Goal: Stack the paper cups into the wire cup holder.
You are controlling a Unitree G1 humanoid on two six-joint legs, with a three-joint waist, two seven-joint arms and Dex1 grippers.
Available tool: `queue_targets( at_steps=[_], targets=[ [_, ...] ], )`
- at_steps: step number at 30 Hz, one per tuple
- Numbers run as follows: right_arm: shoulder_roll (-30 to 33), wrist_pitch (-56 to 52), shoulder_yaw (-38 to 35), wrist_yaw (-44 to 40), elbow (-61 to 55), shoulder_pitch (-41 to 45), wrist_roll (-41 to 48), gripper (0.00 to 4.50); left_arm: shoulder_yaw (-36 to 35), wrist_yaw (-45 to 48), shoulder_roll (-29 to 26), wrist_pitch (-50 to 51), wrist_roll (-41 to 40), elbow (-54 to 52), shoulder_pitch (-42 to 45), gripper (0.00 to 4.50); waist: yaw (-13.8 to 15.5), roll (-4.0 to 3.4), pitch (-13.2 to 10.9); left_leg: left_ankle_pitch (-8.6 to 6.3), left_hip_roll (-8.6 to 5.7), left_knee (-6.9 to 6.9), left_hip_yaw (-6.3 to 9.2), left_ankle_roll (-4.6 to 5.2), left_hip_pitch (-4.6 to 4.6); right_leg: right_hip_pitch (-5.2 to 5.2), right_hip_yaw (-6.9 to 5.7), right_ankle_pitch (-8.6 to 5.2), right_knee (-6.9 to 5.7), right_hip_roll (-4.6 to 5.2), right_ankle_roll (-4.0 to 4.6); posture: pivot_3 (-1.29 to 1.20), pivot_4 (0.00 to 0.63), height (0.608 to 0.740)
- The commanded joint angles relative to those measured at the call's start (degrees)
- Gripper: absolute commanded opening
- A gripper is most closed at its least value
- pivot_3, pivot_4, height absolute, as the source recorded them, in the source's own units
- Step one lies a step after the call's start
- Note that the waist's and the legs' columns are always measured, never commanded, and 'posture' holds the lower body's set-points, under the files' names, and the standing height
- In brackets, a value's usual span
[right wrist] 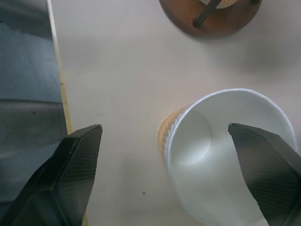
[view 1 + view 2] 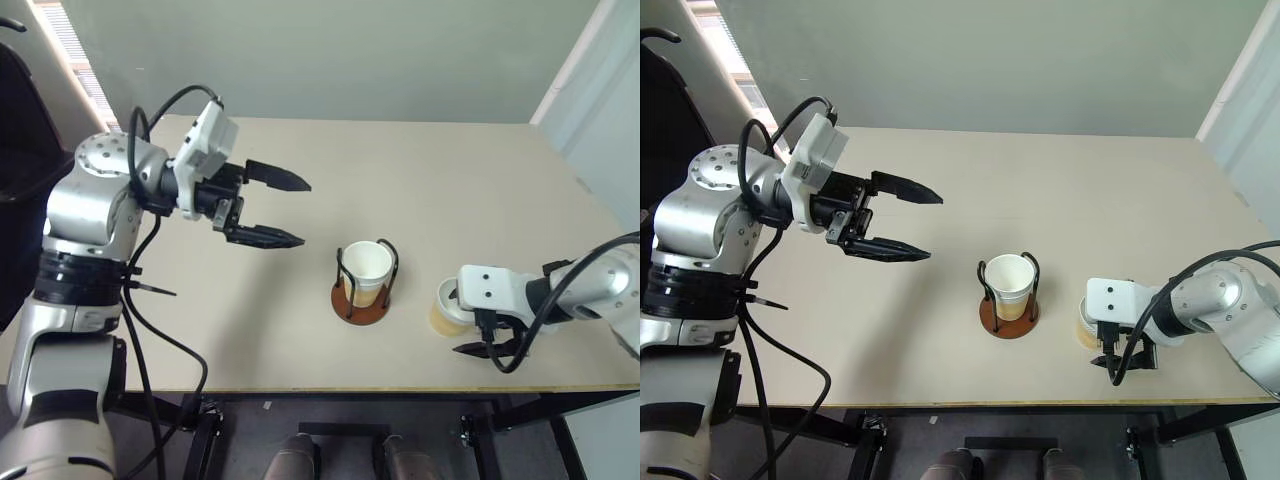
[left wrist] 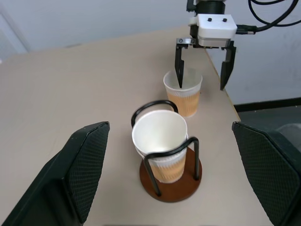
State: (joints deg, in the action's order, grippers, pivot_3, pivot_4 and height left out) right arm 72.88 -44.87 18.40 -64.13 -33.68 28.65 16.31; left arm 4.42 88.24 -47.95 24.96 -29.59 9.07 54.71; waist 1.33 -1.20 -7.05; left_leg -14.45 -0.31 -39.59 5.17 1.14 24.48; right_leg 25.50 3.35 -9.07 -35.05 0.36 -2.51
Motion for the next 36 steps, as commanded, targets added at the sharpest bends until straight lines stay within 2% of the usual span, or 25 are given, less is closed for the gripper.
queue_targets(
  at_steps=[1,10,17,20,24,29,33,36],
  targets=[
    [-1.15,1.40,0.79,-1.82,0.22,2.55,-2.61,3.17,-1.89,-0.79,-0.76,-0.19,0.31,-2.20,-0.20,4.50,-0.02,0.00,0.00,0.00,0.01,0.00,0.01,0.00,-0.01,-0.01,0.00,0.02,0.00,-0.01,0.04,0.00,0.150,0.740],
    [-1.86,3.59,1.05,-4.60,0.93,2.40,-6.08,0.01,-2.15,-1.07,-1.27,-1.73,1.45,-2.23,-1.69,4.50,-0.12,0.00,0.00,0.00,0.01,0.04,0.01,0.00,-0.08,-0.05,0.01,0.06,0.01,-0.01,0.14,0.00,0.150,0.740],
    [-1.74,6.15,0.84,-5.36,1.90,1.25,-8.92,0.01,-2.33,-1.47,-1.13,-2.69,1.88,-1.94,-2.30,4.50,-0.12,0.00,0.00,-0.01,0.01,0.11,0.01,-0.01,-0.09,-0.05,0.01,0.04,0.03,-0.01,0.17,0.00,0.150,0.740],
    [-0.92,7.28,-1.74,-6.67,3.83,3.01,-8.38,0.01,-2.22,-0.98,-1.61,-3.17,2.36,-1.59,-2.54,4.50,-0.11,0.00,0.00,-0.03,0.01,0.11,0.01,0.00,-0.09,-0.06,0.01,0.06,0.04,0.00,0.19,0.00,0.150,0.740],
    [-0.58,6.15,-5.95,-11.43,6.41,11.28,-4.38,0.01,-2.34,0.35,-2.49,-3.82,2.41,-1.41,-3.51,4.50,-0.35,0.00,-0.01,-0.10,-0.02,0.26,-0.03,-0.02,-0.07,0.04,0.09,0.06,0.07,0.00,0.28,0.00,0.150,0.740],
    [-2.89,5.43,-4.91,-18.56,10.28,26.84,-2.31,0.01,-2.23,1.34,-2.53,-4.35,2.43,-0.93,-4.03,4.50,-0.67,0.01,0.00,-0.03,0.04,0.53,0.03,-0.09,-0.12,0.15,0.04,-0.17,0.02,-0.08,0.75,0.00,0.150,0.740],
    [-8.52,4.71,-1.78,-21.99,12.98,38.69,-2.26,0.01,-1.52,2.53,-2.64,-4.80,2.67,-1.12,-5.07,4.50,-0.93,0.01,0.00,0.00,0.06,0.63,0.06,-0.14,-0.09,0.28,0.02,-0.17,-0.02,-0.11,0.75,0.00,0.150,0.740],
    [-14.05,5.18,1.81,-22.72,14.57,43.63,-3.66,0.01,-1.47,3.14,-2.73,-4.64,2.39,-1.40,-6.13,4.50,-1.12,0.01,0.00,0.02,0.08,0.62,0.11,-0.17,-0.10,0.32,0.01,-0.19,-0.04,-0.14,0.78,0.00,0.150,0.740]
  ],
)
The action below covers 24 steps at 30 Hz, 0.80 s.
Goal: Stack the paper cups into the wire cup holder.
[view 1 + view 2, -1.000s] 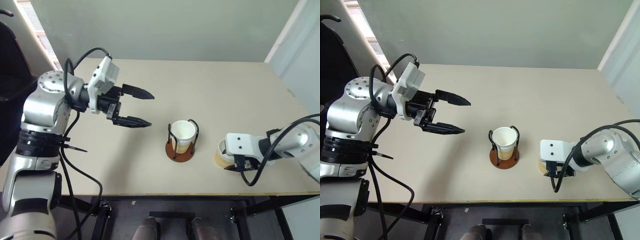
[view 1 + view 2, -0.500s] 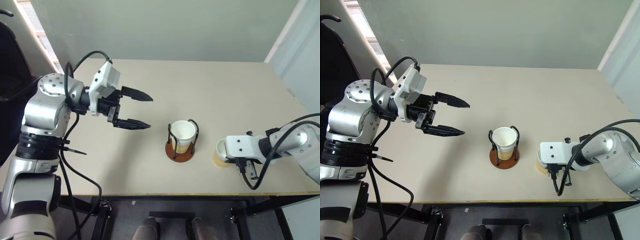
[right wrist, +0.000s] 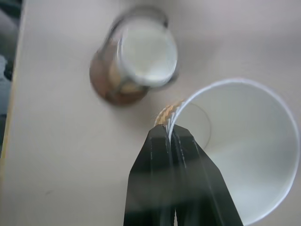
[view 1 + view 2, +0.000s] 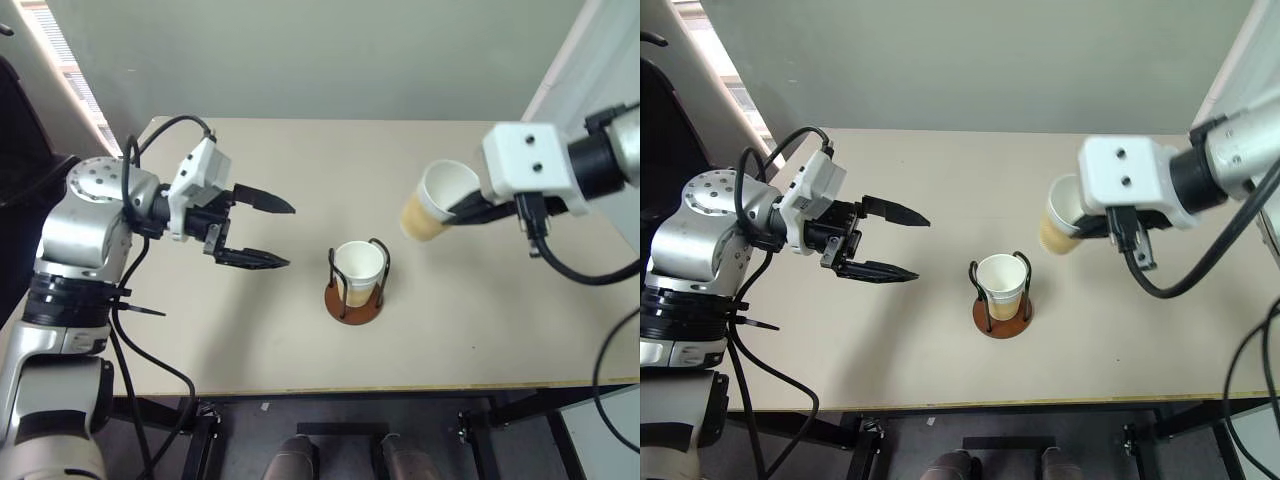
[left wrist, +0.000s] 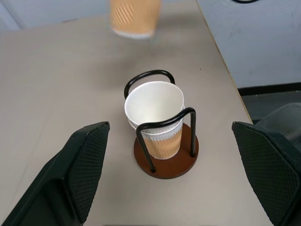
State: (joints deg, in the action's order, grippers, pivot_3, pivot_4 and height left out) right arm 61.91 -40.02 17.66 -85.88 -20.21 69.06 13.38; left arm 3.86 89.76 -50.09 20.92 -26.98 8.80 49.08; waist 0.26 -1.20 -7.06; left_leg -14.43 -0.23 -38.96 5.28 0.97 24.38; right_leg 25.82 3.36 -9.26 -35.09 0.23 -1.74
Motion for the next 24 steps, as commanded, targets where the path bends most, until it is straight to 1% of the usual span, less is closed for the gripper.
queue_targets(
  at_steps=[1,4,9,14,21,24],
  targets=[
    [-4.42,0.71,3.47,-1.08,1.67,4.04,-1.29,0.01,-0.87,1.71,-0.60,-0.65,-0.26,-1.29,-0.80,4.50,-0.10,0.00,0.00,0.02,0.00,-0.01,0.01,-0.03,-0.01,0.01,-0.01,0.00,-0.02,-0.01,0.00,0.00,0.150,0.740],
    [-9.34,3.23,6.56,-0.62,4.04,5.91,-3.50,0.01,-1.24,1.54,-0.40,-0.27,-1.07,-2.24,-1.63,4.50,-0.04,0.00,0.00,0.06,0.01,-0.01,0.04,-0.09,0.06,0.07,-0.04,0.00,-0.03,-0.01,-0.01,0.00,0.150,0.740],
    [-12.59,7.05,8.56,-0.61,7.23,5.48,-6.49,0.01,-2.27,0.80,-0.98,0.78,-2.11,-3.89,-3.00,4.50,0.17,0.00,0.00,0.11,0.00,0.00,0.05,-0.18,0.22,0.18,-0.09,0.00,0.03,0.03,-0.01,0.00,0.150,0.740],
    [-13.30,9.42,9.29,-1.88,8.01,3.83,-8.08,0.01,-2.75,0.17,-1.49,1.54,-2.39,-5.06,-3.69,4.50,0.12,0.00,0.00,0.30,0.00,0.04,0.05,-0.51,0.23,0.19,-0.10,-0.02,0.03,0.03,0.01,0.00,0.150,0.740],
    [-14.56,9.09,10.03,-2.91,5.66,1.96,-8.64,0.01,-2.64,-0.07,-1.61,2.19,-2.37,-5.18,-3.24,4.50,0.01,0.00,0.00,0.22,0.01,0.04,0.05,-0.37,0.19,0.20,-0.09,-0.04,-0.08,0.03,0.06,0.00,0.150,0.740],
    [-15.51,9.49,10.76,-2.58,5.63,1.56,-9.76,0.01,-2.51,-0.11,-1.41,2.20,-2.28,-5.00,-3.00,4.50,-0.03,0.00,0.00,0.20,0.01,0.04,0.05,-0.34,0.13,0.20,-0.09,-0.15,-0.21,0.03,0.24,0.00,0.150,0.740]
  ],
)
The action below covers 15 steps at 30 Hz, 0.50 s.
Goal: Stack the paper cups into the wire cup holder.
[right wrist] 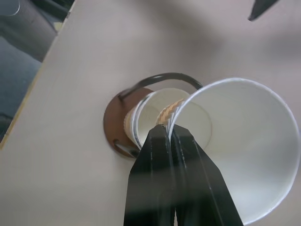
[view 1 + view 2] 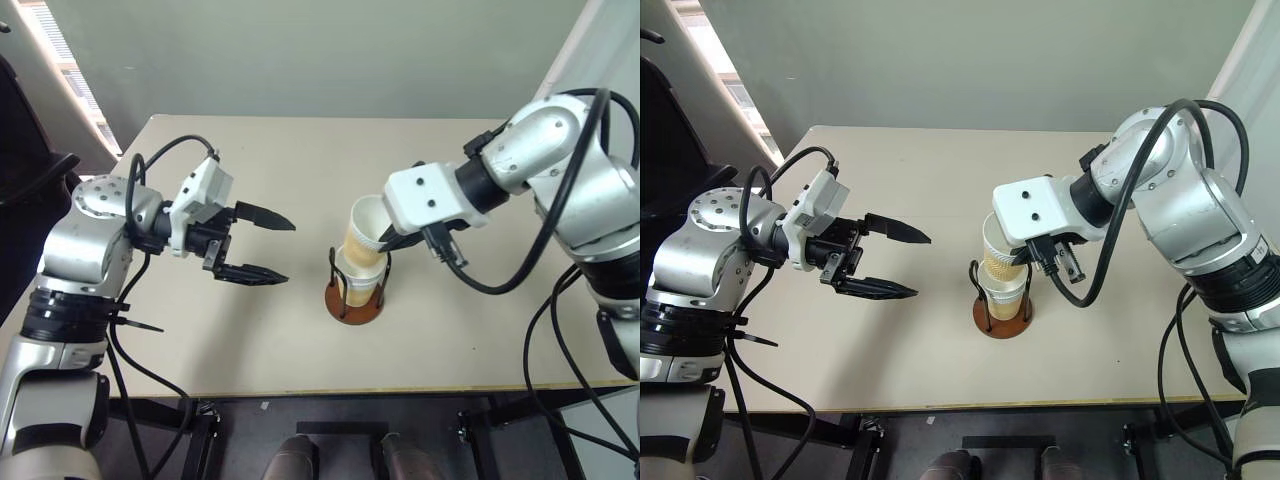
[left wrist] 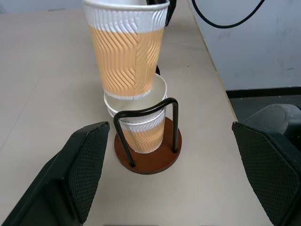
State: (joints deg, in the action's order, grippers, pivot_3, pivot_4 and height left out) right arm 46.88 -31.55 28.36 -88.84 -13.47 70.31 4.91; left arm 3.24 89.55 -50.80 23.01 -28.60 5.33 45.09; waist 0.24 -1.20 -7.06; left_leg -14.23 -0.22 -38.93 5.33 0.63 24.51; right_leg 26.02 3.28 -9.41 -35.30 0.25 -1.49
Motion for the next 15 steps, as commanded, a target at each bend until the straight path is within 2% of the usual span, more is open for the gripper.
queue_targets(
  at_steps=[1,5,6,9,15],
  targets=[
    [-0.78,1.53,0.49,0.46,-1.02,0.08,-1.95,0.01,-1.81,0.08,-0.61,0.09,-0.62,-1.48,1.11,4.50,-0.02,0.00,0.00,0.00,0.00,0.00,0.00,0.00,-0.01,0.00,0.00,0.00,-0.03,0.00,0.01,0.00,0.150,0.740],
    [-2.04,3.03,1.45,1.00,-0.40,-0.41,-4.10,0.01,-1.58,0.10,-0.44,0.07,-0.50,-1.28,1.47,4.50,-0.03,0.00,0.00,0.00,0.00,-0.01,0.00,-0.01,-0.06,0.00,0.00,-0.12,-0.14,0.00,0.22,0.00,0.150,0.740],
    [-2.49,2.98,1.64,1.16,-0.18,-0.28,-4.58,0.19,-1.55,0.14,-0.46,0.07,-0.47,-1.24,1.53,4.50,-0.04,0.00,0.00,0.00,0.00,-0.01,0.00,-0.01,-0.07,0.00,0.00,-0.14,-0.16,0.00,0.26,0.00,0.150,0.740],
    [-3.75,2.69,1.83,1.65,0.35,-0.10,-5.61,0.94,-1.40,0.12,-0.45,0.21,-0.41,-1.35,1.59,4.50,-0.05,0.00,0.00,0.01,0.00,-0.01,0.00,-0.01,-0.08,0.02,0.00,-0.14,-0.21,0.00,0.27,0.00,0.150,0.740],
    [-6.24,-0.24,0.12,4.05,0.97,-0.24,-5.55,3.04,-1.47,0.14,-0.62,0.38,-0.39,-1.50,1.26,4.50,-0.08,0.00,0.00,0.01,0.00,0.00,0.00,-0.02,-0.09,0.02,0.00,-0.16,-0.22,0.00,0.30,0.00,0.150,0.740]
  ],
)
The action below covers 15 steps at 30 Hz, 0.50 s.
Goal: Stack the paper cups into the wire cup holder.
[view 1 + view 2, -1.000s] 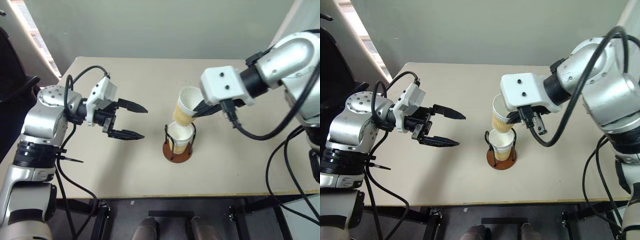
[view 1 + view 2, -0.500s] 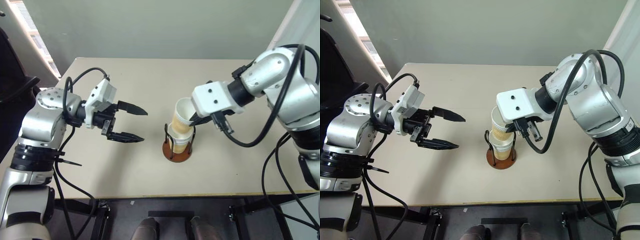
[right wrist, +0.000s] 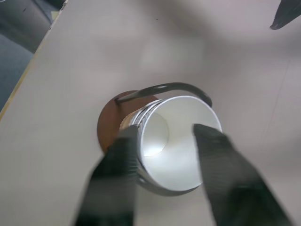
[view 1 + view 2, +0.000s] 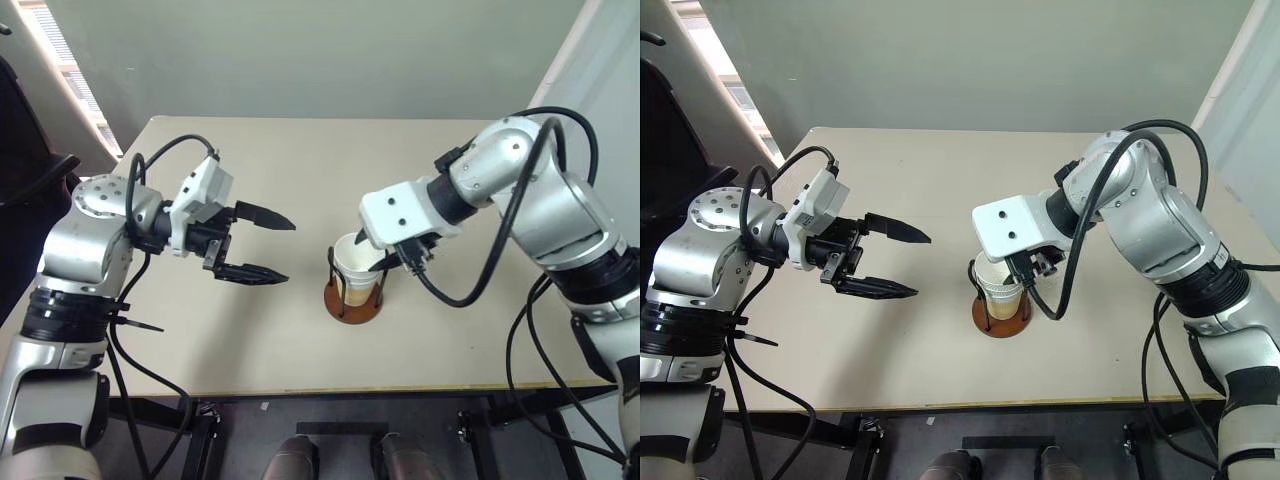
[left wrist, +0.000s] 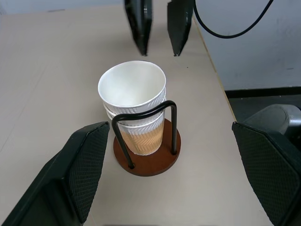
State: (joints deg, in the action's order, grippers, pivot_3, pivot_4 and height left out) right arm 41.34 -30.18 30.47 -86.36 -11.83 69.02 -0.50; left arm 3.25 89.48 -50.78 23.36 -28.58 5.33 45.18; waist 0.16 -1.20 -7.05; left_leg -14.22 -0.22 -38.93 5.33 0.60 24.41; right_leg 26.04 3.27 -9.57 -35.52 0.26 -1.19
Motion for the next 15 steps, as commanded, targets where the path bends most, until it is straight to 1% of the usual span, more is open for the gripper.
queue_targets(
  at_steps=[1,2,5,8,10,11,13,15],
  targets=[
    [-1.61,-4.58,-3.97,2.70,-0.94,1.09,1.65,3.44,-1.54,0.04,-0.63,0.04,-0.33,-1.36,1.19,4.50,0.00,0.00,0.00,0.00,0.00,0.00,0.00,0.00,0.00,0.00,0.00,-0.01,0.00,0.00,0.01,0.00,0.150,0.740],
    [-2.17,-9.25,-6.94,3.52,-1.71,1.00,4.60,3.76,-1.67,-0.40,-0.56,0.20,-0.25,-1.23,1.23,4.50,0.00,0.00,0.00,0.00,0.00,0.01,0.00,0.00,0.00,0.00,0.00,-0.02,0.00,0.00,0.03,0.00,0.150,0.740],
    [-3.33,-22.10,-14.93,6.65,-4.10,0.44,11.68,3.76,-2.43,-1.53,-0.86,1.21,-0.32,-0.27,1.37,4.50,0.13,0.00,0.00,0.03,0.00,0.02,0.00,-0.06,0.04,0.02,0.00,-0.05,0.02,-0.01,0.07,0.00,0.150,0.740],
    [-4.73,-33.88,-23.68,11.42,-6.09,-1.27,18.14,3.76,-4.21,-4.69,-0.86,3.06,-0.55,1.69,2.08,4.50,0.19,0.02,0.01,0.20,-0.01,0.02,-0.01,-0.35,0.03,-0.03,0.00,-0.09,0.07,-0.01,0.15,0.00,0.150,0.740],
    [-2.83,-38.54,-28.81,13.68,-7.18,-4.12,20.97,3.76,-5.61,-7.68,-0.98,5.85,-1.13,2.08,2.46,4.50,0.26,0.06,0.00,0.24,-0.01,0.03,-0.01,-0.41,0.03,-0.05,-0.01,-0.10,0.10,-0.01,0.15,0.00,0.150,0.740],
    [-2.25,-39.95,-29.91,14.87,-7.51,-4.67,21.87,3.76,-6.12,-8.19,-1.27,6.75,-1.32,2.44,2.63,4.50,0.29,0.06,0.00,0.26,-0.01,0.03,-0.02,-0.45,0.02,-0.06,-0.01,-0.10,0.11,-0.01,0.15,0.00,0.150,0.740],
    [2.95,-41.20,-33.83,17.02,-7.45,-10.50,21.90,3.76,-8.62,-10.17,-2.29,9.23,-2.33,1.72,0.49,4.50,0.35,0.07,0.00,0.36,-0.03,0.04,-0.03,-0.63,0.03,-0.07,0.01,-0.09,0.14,0.00,0.15,0.00,0.150,0.740],
    [6.82,-41.95,-36.30,18.88,-8.50,-15.12,22.65,3.76,-10.46,-11.47,-3.18,10.34,-2.74,1.36,-1.69,4.50,0.44,0.07,0.00,0.37,-0.03,0.08,-0.02,-0.65,0.01,-0.11,0.00,-0.09,0.19,0.00,0.13,0.00,0.150,0.740]
  ],
)
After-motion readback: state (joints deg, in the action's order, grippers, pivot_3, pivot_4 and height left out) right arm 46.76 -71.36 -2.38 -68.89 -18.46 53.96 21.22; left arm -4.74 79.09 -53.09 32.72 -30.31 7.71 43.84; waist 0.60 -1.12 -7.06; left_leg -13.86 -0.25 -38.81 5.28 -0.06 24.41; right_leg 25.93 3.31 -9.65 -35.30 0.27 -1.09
